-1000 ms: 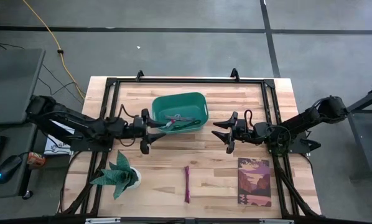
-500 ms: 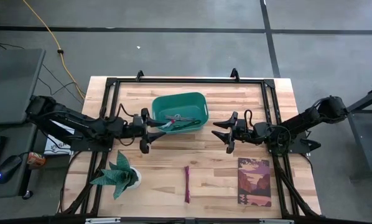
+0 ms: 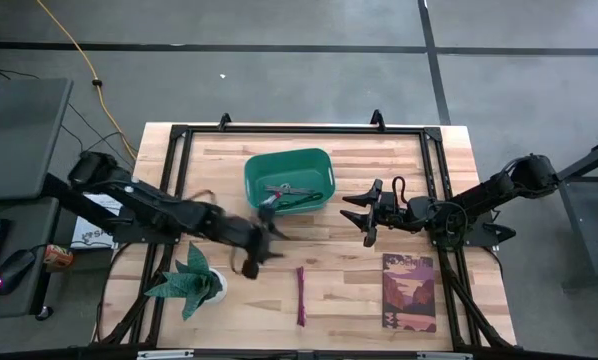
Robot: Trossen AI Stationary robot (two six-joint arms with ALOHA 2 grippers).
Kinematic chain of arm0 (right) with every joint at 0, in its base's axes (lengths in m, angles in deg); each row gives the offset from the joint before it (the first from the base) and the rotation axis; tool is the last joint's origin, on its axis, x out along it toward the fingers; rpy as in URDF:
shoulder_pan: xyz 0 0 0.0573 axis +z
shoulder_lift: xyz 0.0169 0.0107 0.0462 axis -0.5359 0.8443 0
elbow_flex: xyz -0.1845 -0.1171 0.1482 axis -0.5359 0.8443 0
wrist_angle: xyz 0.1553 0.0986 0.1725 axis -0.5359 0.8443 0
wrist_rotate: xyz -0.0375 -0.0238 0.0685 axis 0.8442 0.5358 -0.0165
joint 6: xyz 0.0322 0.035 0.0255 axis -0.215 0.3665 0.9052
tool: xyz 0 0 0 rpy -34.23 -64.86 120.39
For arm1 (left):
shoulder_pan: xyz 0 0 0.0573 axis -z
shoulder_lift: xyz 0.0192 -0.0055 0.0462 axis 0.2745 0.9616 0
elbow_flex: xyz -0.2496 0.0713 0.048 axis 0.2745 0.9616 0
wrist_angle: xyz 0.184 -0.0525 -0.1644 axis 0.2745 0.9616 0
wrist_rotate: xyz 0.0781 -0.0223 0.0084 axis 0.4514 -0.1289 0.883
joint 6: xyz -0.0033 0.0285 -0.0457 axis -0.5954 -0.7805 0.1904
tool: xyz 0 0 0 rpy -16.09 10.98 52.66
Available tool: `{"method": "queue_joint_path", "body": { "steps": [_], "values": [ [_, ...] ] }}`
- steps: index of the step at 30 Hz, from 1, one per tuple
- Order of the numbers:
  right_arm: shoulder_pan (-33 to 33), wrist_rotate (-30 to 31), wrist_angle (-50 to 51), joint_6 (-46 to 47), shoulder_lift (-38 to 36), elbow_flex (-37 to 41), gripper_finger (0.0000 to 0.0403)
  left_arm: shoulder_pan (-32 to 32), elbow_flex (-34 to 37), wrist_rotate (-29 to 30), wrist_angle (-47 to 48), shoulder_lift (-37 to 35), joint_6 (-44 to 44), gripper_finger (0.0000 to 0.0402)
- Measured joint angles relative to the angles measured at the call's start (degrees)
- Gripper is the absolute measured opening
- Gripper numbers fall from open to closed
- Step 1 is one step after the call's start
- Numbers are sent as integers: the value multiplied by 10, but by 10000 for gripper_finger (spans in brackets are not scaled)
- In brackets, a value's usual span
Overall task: Pick and place USB-C Cables
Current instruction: Put the red charger cable into the green bin
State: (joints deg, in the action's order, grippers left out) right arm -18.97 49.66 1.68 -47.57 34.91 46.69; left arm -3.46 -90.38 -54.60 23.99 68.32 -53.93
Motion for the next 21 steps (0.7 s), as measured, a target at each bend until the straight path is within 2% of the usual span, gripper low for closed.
{"method": "queue_joint_path", "body": {
  "steps": [2, 6, 11, 16, 21],
  "values": [
    [0, 0, 0, 0, 0, 0, 179, 10, -59, -25, 76, 51, -30, 186],
    [0, 0, 0, -5, 0, 0, 179, 27, -164, -66, 168, 150, -96, 186],
    [0, 0, 3, -8, 0, 0, 179, 48, -267, -68, 237, 262, -187, 186],
    [0, -1, 8, -5, 0, 0, 179, 62, -324, -67, 282, 343, -266, 186],
    [0, -1, 17, -5, 0, 0, 179, 68, -341, -65, 273, 387, -322, 186]
  ]
}}
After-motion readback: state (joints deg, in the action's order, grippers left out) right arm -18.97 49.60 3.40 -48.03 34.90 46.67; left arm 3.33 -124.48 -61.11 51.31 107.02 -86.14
